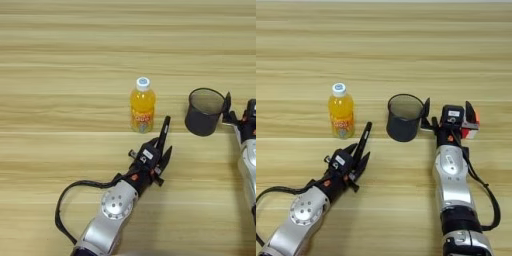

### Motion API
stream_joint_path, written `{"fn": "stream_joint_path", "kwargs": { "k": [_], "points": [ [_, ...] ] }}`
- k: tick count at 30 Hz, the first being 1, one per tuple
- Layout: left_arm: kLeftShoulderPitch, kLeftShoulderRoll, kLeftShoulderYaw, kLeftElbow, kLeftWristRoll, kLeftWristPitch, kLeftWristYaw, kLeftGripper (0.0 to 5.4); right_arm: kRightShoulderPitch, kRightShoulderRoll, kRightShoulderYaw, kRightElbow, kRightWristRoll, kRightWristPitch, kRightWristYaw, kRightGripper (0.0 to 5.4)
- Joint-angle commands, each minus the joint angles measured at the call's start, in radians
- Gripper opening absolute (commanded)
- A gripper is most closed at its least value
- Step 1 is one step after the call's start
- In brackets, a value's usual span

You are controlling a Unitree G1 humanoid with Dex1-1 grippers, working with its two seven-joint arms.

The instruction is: Move the objects on the table

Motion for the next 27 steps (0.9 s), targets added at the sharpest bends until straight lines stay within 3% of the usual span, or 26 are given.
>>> {"fn": "stream_joint_path", "kwargs": {
  "k": [1, 9, 22, 27],
  "points": [
    [0.048, 0.032, 0.013, 0.081, 0.018, 0.064, 0.000, 1.59, -0.016, 0.005, 0.001, -0.001, -0.005, 0.006, -0.008, 5.40],
    [0.048, 0.030, 0.013, 0.079, 0.013, 0.061, -0.006, 0.92, -0.014, 0.004, 0.000, -0.002, -0.005, 0.007, -0.008, 5.40],
    [0.048, 0.031, 0.016, 0.082, -0.006, 0.048, -0.045, 0.85, -0.016, 0.004, 0.000, 0.000, -0.006, 0.007, -0.010, 5.40],
    [0.056, 0.037, 0.028, -0.009, -0.023, 0.060, -0.070, 0.85, -0.015, 0.004, 0.000, -0.005, -0.007, 0.009, -0.010, 5.40]
  ]
}}
